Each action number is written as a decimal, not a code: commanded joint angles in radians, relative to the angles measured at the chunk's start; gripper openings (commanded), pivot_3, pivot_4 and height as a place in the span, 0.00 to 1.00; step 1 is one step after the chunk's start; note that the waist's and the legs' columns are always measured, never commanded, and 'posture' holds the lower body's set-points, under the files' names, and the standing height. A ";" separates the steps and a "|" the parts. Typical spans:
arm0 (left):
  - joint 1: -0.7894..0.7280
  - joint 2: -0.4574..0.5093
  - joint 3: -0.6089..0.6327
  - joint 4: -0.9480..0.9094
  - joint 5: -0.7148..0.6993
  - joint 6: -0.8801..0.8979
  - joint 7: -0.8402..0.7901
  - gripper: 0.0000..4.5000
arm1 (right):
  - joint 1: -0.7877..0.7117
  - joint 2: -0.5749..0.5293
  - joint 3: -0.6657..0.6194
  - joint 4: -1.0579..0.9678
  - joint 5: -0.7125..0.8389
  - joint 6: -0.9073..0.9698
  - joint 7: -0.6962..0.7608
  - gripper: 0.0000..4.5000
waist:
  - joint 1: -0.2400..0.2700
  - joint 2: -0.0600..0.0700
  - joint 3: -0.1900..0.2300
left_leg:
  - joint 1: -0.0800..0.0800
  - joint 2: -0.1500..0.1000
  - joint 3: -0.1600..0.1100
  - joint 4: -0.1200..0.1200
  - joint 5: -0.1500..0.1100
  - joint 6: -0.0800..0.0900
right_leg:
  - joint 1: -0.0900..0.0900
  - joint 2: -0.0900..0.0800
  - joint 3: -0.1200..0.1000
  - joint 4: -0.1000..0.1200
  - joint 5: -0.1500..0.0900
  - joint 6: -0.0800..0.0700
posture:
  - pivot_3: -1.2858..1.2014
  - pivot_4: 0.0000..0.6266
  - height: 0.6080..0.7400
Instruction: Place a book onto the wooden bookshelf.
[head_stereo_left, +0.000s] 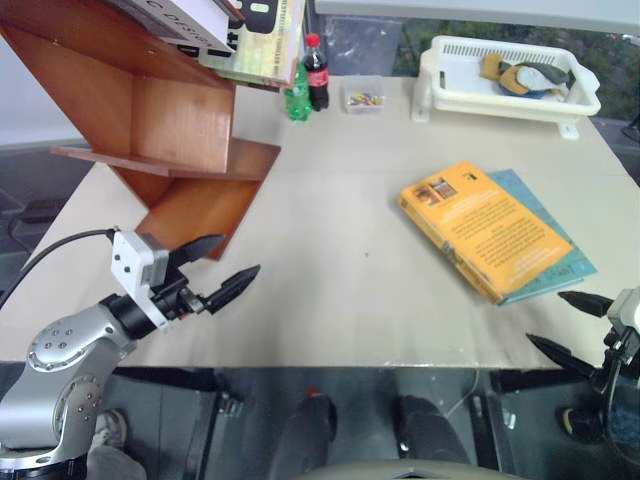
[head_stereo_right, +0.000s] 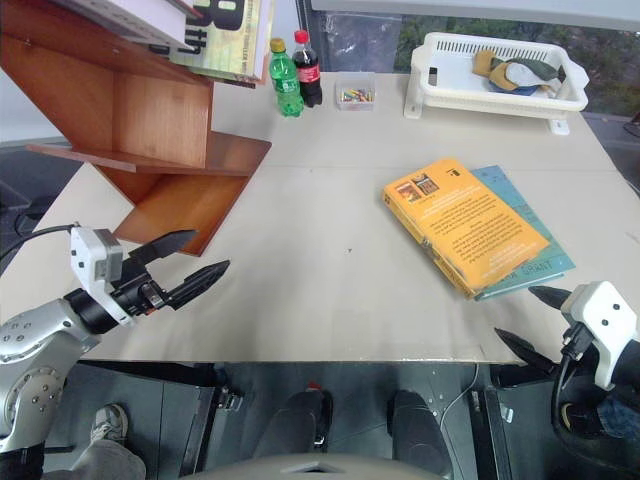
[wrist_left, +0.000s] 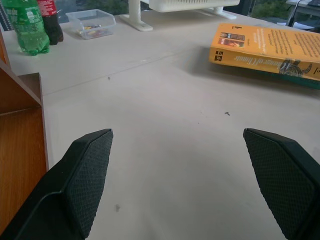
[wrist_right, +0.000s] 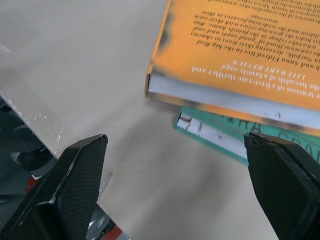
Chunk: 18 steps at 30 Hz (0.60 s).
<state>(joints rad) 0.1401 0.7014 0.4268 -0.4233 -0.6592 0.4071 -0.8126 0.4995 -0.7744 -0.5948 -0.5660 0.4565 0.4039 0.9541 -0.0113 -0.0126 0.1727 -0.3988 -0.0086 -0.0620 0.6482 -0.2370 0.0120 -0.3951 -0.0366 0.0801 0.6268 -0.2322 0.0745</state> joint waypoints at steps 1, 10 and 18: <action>-0.002 0.017 0.034 -0.033 -0.023 0.006 -0.005 1.00 | -0.039 -0.022 0.010 -0.008 0.004 0.005 -0.012 0.99 | 0.000 0.000 0.000 | 0.000 0.000 0.000 0.000 0.000 0.000 | 0.000 0.000 0.000 0.000 0.000 0.000 | 0.52 0.24 1.00; -0.033 0.005 -0.019 -0.102 -0.078 0.068 0.019 1.00 | -0.157 -0.050 0.029 -0.012 0.113 0.156 -0.042 0.99 | 0.001 -0.001 0.000 | 0.000 0.000 0.000 0.000 0.000 0.000 | 0.000 0.000 0.000 0.000 0.002 -0.003 | 0.52 0.24 1.00; -0.108 -0.038 -0.132 -0.181 -0.139 0.138 0.084 1.00 | -0.250 -0.043 -0.018 0.065 0.181 0.174 -0.070 0.19 | 0.000 -0.001 0.001 | 0.000 0.000 0.001 0.001 0.000 0.000 | 0.000 0.001 0.000 0.000 0.002 -0.003 | 0.52 0.24 1.00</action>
<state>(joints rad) 0.0533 0.6727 0.3119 -0.5603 -0.7813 0.5374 -0.7546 0.2751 -0.8175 -0.5680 -0.5194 0.6277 0.5912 0.9014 -0.0116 -0.0137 0.1732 -0.3986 -0.0085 -0.0613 0.6487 -0.2370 0.0120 -0.3948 -0.0358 0.0803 0.6272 -0.2296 0.0711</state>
